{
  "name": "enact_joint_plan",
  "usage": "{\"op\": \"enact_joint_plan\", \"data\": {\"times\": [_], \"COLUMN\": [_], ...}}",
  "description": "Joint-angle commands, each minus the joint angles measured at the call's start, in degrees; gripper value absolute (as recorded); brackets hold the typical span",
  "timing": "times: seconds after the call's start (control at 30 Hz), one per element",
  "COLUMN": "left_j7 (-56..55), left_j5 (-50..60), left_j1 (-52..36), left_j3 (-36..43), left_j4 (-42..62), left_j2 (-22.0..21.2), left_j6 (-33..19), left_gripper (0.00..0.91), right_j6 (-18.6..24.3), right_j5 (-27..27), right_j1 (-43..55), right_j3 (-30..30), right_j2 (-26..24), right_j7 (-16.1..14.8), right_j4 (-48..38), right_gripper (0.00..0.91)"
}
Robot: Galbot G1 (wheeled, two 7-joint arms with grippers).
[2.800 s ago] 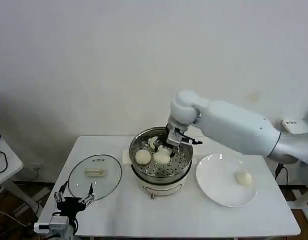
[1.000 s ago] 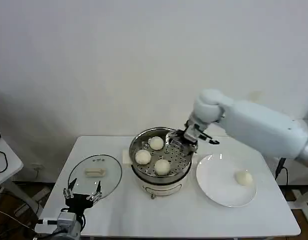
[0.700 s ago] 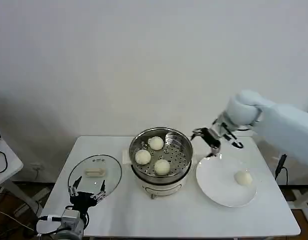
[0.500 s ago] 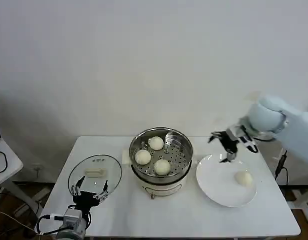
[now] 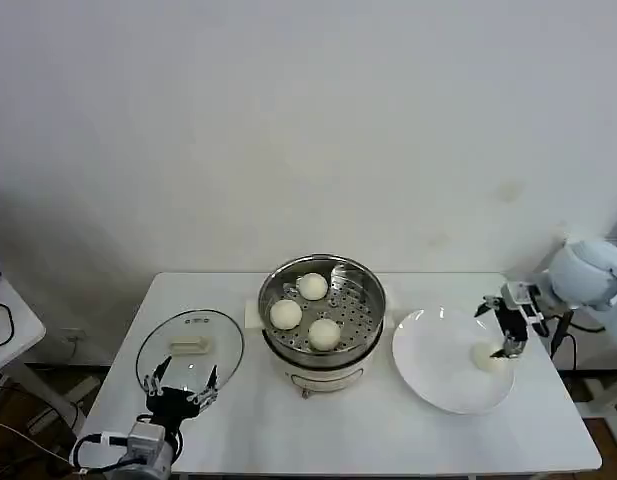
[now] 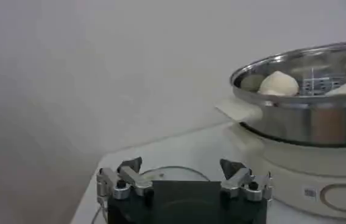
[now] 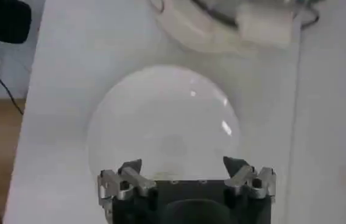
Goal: Take steamed baozi put them in steamer then cover it.
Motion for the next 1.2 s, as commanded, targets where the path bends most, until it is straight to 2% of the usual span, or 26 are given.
{"op": "enact_joint_plan", "data": {"times": [0.03, 0.43, 0.8, 1.2], "left_j7": [-0.05, -0.01, -0.08, -0.19], "left_j5": [-0.04, -0.01, 0.0, 0.02], "left_j1": [0.06, -1.03, -1.57, -1.78], "left_j3": [-0.3, -0.62, -1.07, -1.5], "left_j4": [0.47, 2.71, 4.37, 5.06], "left_j2": [0.16, 0.03, 0.18, 0.11], "left_j6": [-0.06, -0.03, -0.06, -0.13], "left_gripper": [0.907, 0.907, 0.907, 0.907], "right_j6": [1.2, 1.73, 1.96, 2.16], "right_j5": [-8.67, -12.13, -13.35, -14.59], "right_j1": [-8.92, -7.55, -6.74, -5.68], "right_j3": [6.99, 4.86, 3.76, 2.41], "right_j2": [3.67, 8.77, 13.73, 16.56], "right_j7": [-0.25, -0.71, 1.45, 1.72], "right_j4": [-8.27, -14.2, -18.6, -22.06], "right_gripper": [0.907, 0.907, 0.907, 0.907]}}
